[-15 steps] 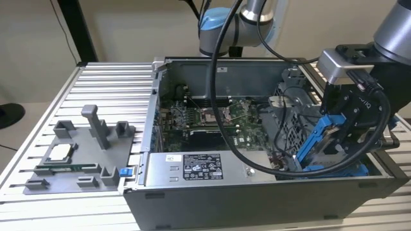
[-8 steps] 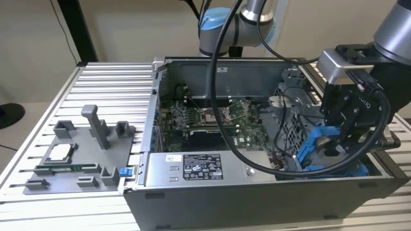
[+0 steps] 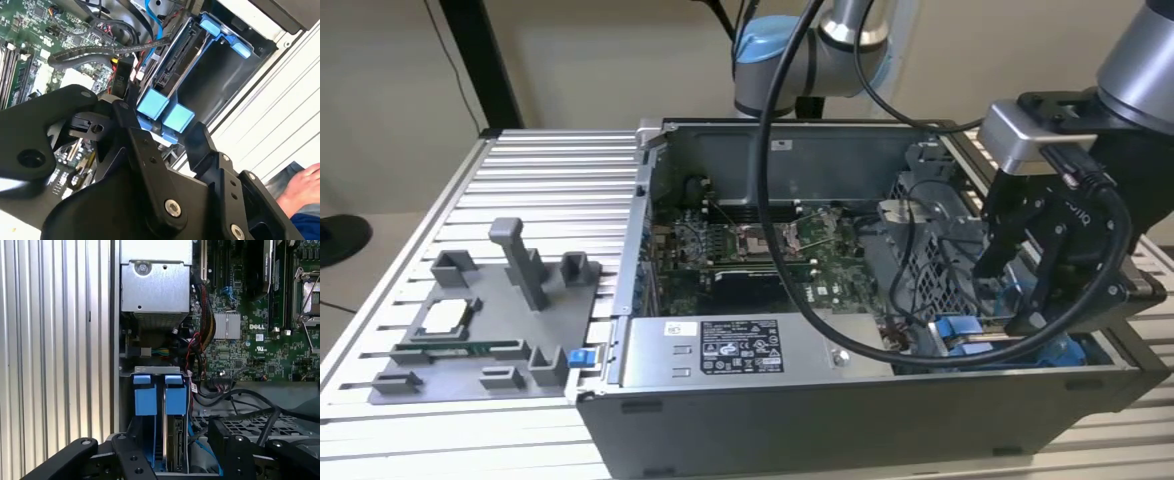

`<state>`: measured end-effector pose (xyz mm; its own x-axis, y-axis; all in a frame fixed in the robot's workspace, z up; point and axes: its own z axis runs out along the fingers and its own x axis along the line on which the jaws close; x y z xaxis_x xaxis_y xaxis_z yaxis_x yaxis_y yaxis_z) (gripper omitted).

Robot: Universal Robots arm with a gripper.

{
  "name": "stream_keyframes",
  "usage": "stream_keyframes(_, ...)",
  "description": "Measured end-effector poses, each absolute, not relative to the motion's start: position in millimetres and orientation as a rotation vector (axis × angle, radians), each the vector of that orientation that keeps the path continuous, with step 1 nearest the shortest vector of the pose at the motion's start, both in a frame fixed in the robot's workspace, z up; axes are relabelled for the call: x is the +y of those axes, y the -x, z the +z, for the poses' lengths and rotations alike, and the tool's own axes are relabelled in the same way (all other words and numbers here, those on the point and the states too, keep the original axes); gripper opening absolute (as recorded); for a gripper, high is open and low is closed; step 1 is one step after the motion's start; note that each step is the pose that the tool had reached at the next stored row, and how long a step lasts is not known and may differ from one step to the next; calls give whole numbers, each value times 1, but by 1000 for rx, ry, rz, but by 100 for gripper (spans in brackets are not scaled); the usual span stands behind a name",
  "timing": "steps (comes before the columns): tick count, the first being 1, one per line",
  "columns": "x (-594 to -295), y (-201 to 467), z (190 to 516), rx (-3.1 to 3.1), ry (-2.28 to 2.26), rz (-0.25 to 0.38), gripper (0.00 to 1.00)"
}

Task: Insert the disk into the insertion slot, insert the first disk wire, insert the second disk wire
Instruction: 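Insert the disk into the insertion slot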

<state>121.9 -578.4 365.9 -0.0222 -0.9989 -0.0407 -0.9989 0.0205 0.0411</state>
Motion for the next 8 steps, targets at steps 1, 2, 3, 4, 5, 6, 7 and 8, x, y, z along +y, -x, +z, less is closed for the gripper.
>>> stream_keyframes(1, -578, -122, 366, 2244, 2196, 91, 100)
stream_keyframes(2, -578, -122, 367, 2244, 2196, 91, 100)
stream_keyframes(3, -578, -122, 368, 2244, 2196, 91, 100)
stream_keyframes(4, -578, -122, 369, 2244, 2196, 91, 100)
stream_keyframes(5, -578, -122, 370, 2244, 2196, 91, 100)
stream_keyframes(6, -578, -122, 372, 2244, 2196, 91, 100)
stream_keyframes(7, -578, -122, 374, 2244, 2196, 91, 100)
stream_keyframes(8, -578, -122, 377, 2244, 2196, 91, 100)
